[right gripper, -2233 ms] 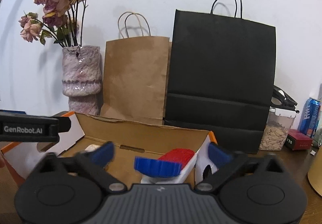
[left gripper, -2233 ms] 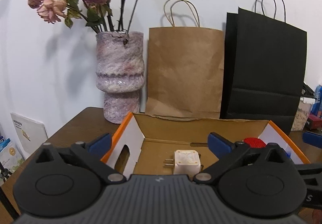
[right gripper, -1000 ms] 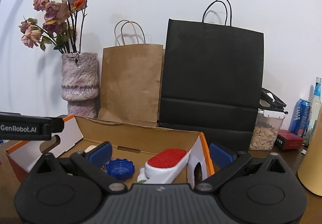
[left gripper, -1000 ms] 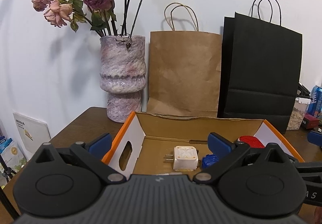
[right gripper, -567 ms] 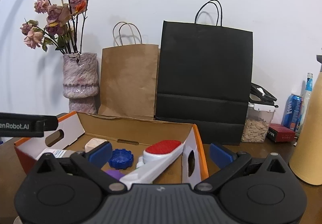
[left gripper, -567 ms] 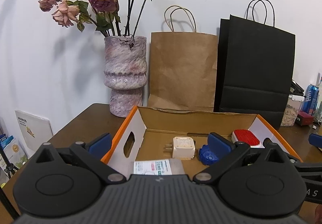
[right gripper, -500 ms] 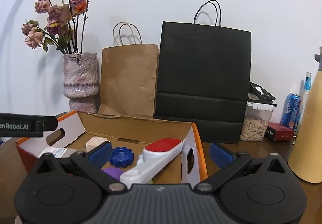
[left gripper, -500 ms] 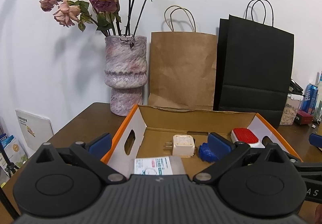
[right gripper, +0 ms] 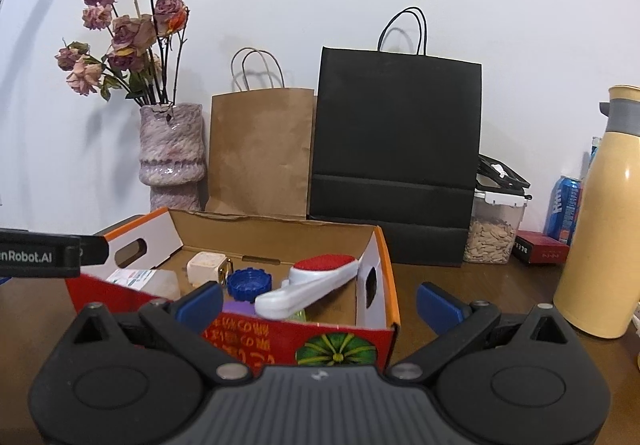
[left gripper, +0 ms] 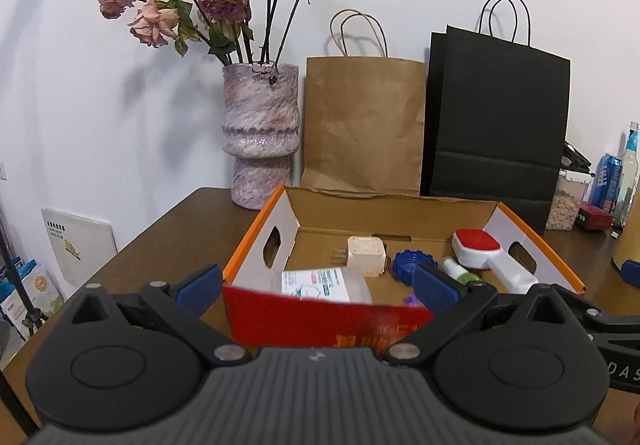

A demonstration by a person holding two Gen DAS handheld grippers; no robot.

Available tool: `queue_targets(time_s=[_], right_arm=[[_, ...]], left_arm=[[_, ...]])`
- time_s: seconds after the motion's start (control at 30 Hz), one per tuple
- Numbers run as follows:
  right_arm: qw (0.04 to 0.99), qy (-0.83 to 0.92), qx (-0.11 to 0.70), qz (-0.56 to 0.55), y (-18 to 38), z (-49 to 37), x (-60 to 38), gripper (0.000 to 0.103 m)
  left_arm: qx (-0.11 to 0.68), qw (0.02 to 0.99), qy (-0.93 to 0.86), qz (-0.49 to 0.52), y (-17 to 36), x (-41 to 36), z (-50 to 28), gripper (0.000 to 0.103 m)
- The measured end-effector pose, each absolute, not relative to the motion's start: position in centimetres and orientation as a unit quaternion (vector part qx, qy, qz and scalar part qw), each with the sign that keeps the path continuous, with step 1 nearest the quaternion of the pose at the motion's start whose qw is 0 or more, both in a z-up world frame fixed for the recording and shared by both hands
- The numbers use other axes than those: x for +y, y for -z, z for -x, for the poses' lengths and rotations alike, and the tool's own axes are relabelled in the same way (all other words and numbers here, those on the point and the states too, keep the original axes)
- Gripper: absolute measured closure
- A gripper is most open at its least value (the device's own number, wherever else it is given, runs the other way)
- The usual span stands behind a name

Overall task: Organize rigid objects
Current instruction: 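Withdraw both tools from the box toward the remaining items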

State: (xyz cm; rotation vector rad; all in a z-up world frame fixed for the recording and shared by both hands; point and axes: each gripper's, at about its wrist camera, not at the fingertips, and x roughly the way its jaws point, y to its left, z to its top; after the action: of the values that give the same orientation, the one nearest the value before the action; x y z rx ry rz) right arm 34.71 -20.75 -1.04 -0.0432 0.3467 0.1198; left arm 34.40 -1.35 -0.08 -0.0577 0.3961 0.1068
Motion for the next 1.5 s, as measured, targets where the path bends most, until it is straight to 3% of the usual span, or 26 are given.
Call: queue_targets(time_s=[0.7, 1.5], right_arm=[[0.976, -0.070, 0.208, 0.014, 2.8, -28.0, -23.1, 0.000], [0.943, -0.162, 0.283, 0.068, 5.0, -27.6, -18.2, 0.000]], left_arm=[[0.229, 0.973, -0.034, 0.017, 2.5, -2.2, -28.1, 0.000], [0.267, 0.963, -0.017, -0.002, 4.1, -1.0, -27.2, 0.000]])
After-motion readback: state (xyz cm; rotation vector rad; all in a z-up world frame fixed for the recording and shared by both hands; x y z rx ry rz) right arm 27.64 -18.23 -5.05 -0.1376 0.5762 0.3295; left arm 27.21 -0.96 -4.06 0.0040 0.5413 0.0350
